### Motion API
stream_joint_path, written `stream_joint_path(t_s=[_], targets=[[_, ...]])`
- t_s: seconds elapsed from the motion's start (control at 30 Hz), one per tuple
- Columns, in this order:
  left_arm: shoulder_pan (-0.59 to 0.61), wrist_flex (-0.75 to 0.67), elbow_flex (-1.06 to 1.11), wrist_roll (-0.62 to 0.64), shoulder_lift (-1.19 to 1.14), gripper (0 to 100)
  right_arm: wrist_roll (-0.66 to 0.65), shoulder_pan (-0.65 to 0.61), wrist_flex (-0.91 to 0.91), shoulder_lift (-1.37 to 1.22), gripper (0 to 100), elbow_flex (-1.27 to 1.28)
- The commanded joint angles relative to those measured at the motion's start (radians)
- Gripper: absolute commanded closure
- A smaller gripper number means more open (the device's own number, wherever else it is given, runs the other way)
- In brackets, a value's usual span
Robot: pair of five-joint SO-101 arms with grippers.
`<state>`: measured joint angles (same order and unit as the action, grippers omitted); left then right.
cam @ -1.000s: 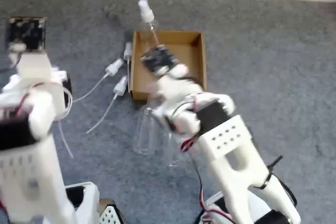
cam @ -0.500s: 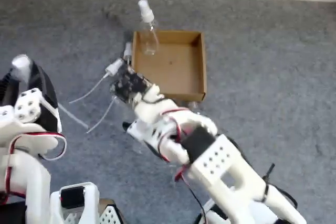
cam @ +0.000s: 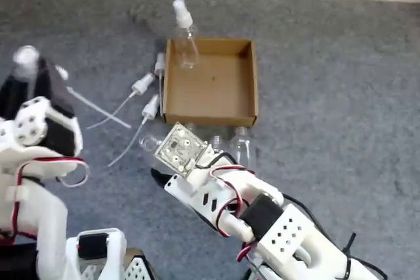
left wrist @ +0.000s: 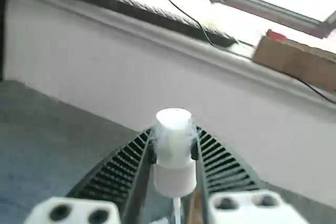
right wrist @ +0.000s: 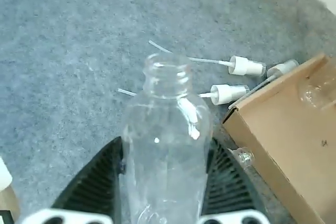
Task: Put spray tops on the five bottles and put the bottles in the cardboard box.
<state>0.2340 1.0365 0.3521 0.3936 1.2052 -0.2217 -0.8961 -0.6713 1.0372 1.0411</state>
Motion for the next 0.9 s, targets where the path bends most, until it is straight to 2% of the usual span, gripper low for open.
stream_joint_path(t_s=[0.0, 0.27, 0.6, 0.77, 0.87], targets=[[-0.081, -0.021, 0.039, 0.005, -0.004, 100, 0.011, -0.010, 0.030, 0.031, 99.5, -0.007], [-0.099, -0.017, 0.154, 0.005, 0.004, 100, 0.011, -0.007, 0.030, 0.030, 99.5, -0.007], [-0.321, -0.017, 0.257, 0.005, 0.005, 100, 0.012, -0.004, 0.030, 0.035, 99.5, -0.008], [-0.340, -0.015, 0.334, -0.048, 0.005, 100, 0.130, 0.071, 0.038, 0.036, 99.5, -0.010], [-0.371, -0.021, 0.387, -0.051, 0.005, 100, 0.130, 0.082, 0.082, 0.036, 99.5, -0.007]])
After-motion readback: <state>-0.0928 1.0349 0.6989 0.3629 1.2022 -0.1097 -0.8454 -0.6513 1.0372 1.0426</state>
